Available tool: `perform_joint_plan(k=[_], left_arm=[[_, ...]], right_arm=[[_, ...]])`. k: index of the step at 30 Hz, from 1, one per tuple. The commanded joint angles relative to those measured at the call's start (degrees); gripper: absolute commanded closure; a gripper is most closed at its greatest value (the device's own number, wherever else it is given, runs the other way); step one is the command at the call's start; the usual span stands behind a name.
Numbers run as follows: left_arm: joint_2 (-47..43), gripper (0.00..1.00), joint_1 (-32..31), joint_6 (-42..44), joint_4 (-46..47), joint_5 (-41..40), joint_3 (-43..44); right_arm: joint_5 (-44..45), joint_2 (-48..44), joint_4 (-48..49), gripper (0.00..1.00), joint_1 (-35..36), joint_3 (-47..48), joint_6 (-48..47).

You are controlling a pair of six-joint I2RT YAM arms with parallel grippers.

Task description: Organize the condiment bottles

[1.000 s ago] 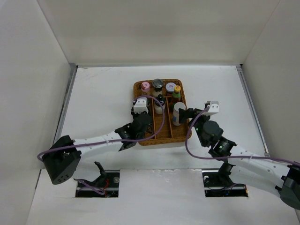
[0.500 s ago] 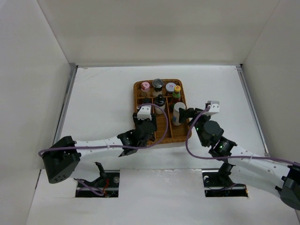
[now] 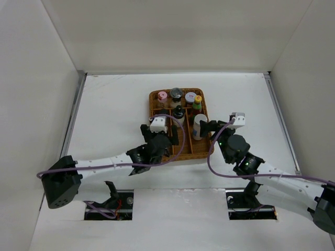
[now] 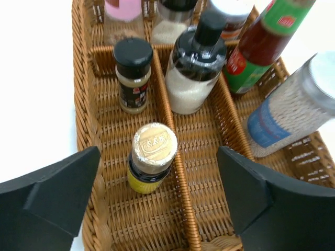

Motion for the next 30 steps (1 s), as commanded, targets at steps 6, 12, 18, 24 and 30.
perform_joint_plan(k=[6,12,18,24,30], left_arm=[[-13.2,0.00,1.0,8.0,2.5,-9.3,-0.2],[-22.9,0.00,10.0,9.4,8.7,-10.2,-6.8],[-21.7,0.00,25.9,-13.4,-7.4,2.2,-8.8],[-16.8,0.00,40.9,-18.7,-20.8,21.5,-1.5],[-18.4,0.00,36.8,-18.1,-21.4,20.5,0.3]], right_arm=[[0.9,-2.9,3.4,0.03,-0.5,-0.9,0.2],[1.3,-2.9,4.1,0.00,-0.6,-1.4,0.4],[3.9,-2.9,3.7,0.00,-1.9,-1.9,1.5],[5.7,-3.2,3.2,0.00,-3.6,-2.5,2.9],[5.2,-3.0,2.5,0.00,-4.1,-2.4,3.9]])
